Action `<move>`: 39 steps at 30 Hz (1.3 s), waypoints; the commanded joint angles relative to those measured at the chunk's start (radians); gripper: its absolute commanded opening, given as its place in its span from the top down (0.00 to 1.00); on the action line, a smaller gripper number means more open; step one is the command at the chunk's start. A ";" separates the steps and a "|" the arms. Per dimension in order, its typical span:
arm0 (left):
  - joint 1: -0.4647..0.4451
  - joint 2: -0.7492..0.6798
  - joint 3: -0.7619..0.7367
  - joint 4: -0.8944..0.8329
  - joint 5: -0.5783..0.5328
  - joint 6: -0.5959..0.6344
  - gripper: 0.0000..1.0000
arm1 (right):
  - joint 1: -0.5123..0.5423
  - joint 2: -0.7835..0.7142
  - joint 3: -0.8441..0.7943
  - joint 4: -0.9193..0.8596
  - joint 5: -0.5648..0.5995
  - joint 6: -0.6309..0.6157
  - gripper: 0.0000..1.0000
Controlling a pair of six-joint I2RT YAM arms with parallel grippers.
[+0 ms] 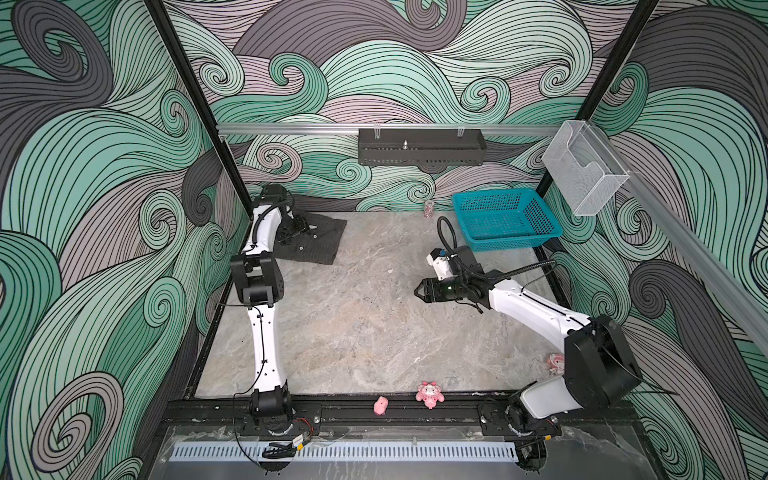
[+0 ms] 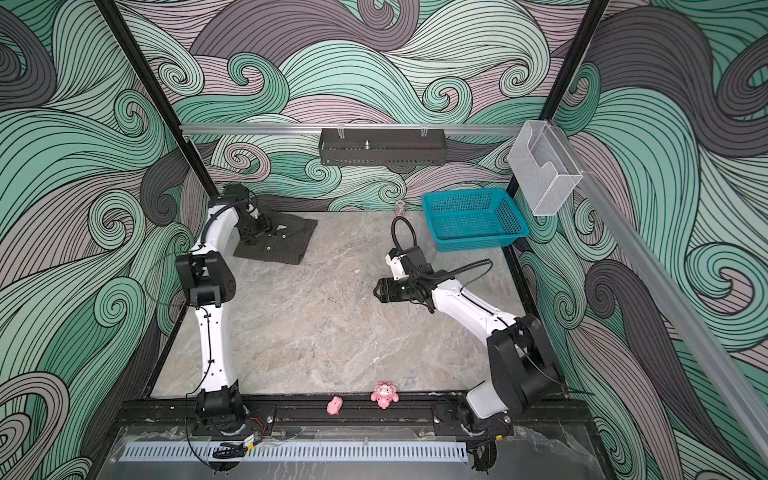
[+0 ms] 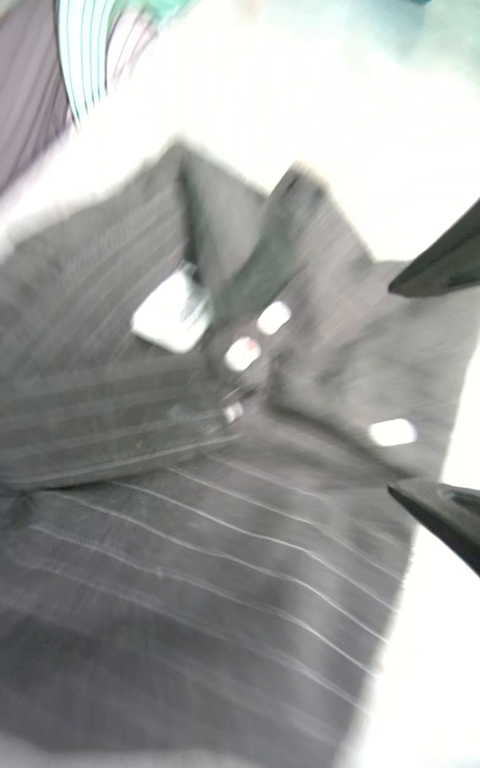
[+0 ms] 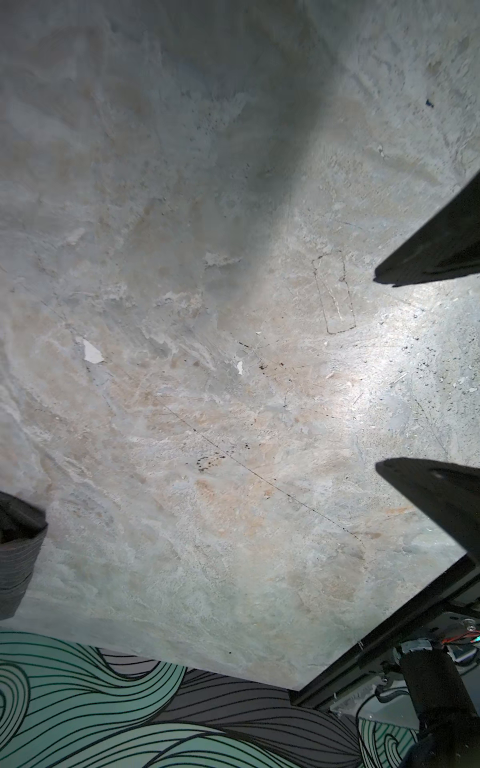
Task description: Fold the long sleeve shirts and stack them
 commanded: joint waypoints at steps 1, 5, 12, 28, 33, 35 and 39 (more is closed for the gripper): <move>-0.019 -0.439 -0.305 0.307 -0.005 0.027 0.17 | -0.003 -0.111 -0.066 0.082 0.107 -0.048 0.32; -0.019 -0.878 -0.875 0.723 -0.096 -0.005 0.10 | -0.007 -0.281 -0.253 0.308 0.290 -0.136 0.27; -0.018 -1.246 -1.438 0.961 -0.417 -0.078 0.04 | -0.077 -0.461 -0.537 0.709 0.599 -0.363 0.12; -0.018 -1.139 -1.832 1.344 -0.674 -0.082 0.01 | -0.401 0.065 -0.591 1.208 0.548 -0.331 0.07; -0.018 -0.995 -1.800 1.467 -0.608 0.008 0.02 | -0.427 0.110 -0.581 1.252 0.432 -0.345 0.02; -0.018 -0.965 -1.809 1.539 -0.585 0.044 0.01 | -0.433 0.084 -0.561 1.161 0.419 -0.340 0.01; -0.019 -0.900 -1.823 1.650 -0.496 0.099 0.01 | -0.446 0.086 -0.558 1.157 0.395 -0.335 0.01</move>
